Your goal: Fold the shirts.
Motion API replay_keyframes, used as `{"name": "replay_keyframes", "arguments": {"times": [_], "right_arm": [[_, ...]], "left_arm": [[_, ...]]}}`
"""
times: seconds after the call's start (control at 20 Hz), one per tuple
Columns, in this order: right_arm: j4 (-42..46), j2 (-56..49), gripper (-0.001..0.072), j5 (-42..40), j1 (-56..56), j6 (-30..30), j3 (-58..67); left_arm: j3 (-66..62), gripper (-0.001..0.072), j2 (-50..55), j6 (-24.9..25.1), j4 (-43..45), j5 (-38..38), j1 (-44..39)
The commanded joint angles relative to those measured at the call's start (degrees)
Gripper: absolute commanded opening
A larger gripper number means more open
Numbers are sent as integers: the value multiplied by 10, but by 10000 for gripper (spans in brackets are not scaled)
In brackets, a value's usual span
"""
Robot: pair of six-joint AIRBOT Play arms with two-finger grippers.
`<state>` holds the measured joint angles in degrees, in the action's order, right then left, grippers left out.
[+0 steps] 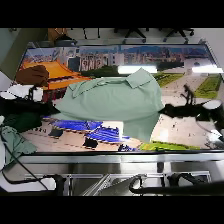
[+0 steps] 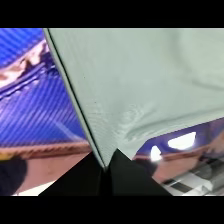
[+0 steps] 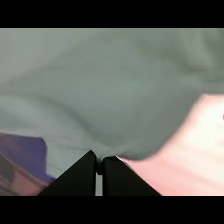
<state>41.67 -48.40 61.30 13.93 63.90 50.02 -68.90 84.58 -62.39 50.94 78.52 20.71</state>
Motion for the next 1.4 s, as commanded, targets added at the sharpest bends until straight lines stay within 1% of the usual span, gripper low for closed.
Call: {"name": "replay_keyframes", "arguments": {"times": [0.0, 0.05, 0.1, 0.15, 0.25, 0.35, 0.45, 0.55, 0.6, 0.65, 0.7, 0.8, 0.85, 0.95, 1.0, 1.05, 1.15, 1.25, 1.35], "right_arm": [[-9, 111, 24, 47, 6, -5, 160], [-8, 145, 24, 36, 9, -9, 215], [-7, 175, 24, 17, 10, -15, 267], [-5, 198, 24, -10, 10, -24, 311], [-1, 227, 25, -71, 10, -52, 384], [14, 236, 24, -106, 10, -68, 448], [42, 229, 24, -122, 10, -70, 506], [76, 212, 24, -138, 10, -70, 553], [94, 200, 24, -139, 10, -70, 570], [100, 188, 24, -139, 10, -70, 575], [103, 172, 24, -130, 10, -70, 574], [102, 127, 24, -79, 10, -66, 572], [102, 92, 24, -45, 10, -50, 565], [101, 35, 24, -9, 9, -39, 527], [99, 9, 24, -8, 9, -39, 494], [96, -19, 24, -13, 9, -39, 452], [96, -76, 24, -38, 9, -42, 371], [96, -140, 24, -69, 9, -50, 320], [96, -206, 23, -94, 10, -56, 315]], "left_arm": [[-38, 12, -136, 25, -136, 63, 0], [-64, 12, -179, 25, -170, 71, 0], [-96, 12, -226, 18, -205, 64, 3], [-131, 12, -272, 17, -232, 41, 3], [-201, 13, -353, 16, -236, -35, 3], [-257, 13, -416, 5, -211, -116, 3], [-304, 13, -457, -37, -158, -180, 3], [-351, 13, -466, -60, -99, -198, 3], [-373, 12, -458, -70, -70, -183, 3], [-393, 12, -440, -78, -54, -148, 3], [-404, 13, -417, -82, -56, -108, 3], [-406, 12, -354, -84, -83, -26, -8], [-406, 12, -311, -84, -91, 7, -25], [-400, 12, -223, -81, -73, 42, -75], [-381, 13, -189, -77, -62, 42, -99], [-349, 13, -147, -63, -45, 30, -126], [-285, 13, -68, -56, -9, -16, -167], [-240, 13, 12, -55, 23, -67, -184], [-232, 13, 89, -51, 36, -114, -181]]}}
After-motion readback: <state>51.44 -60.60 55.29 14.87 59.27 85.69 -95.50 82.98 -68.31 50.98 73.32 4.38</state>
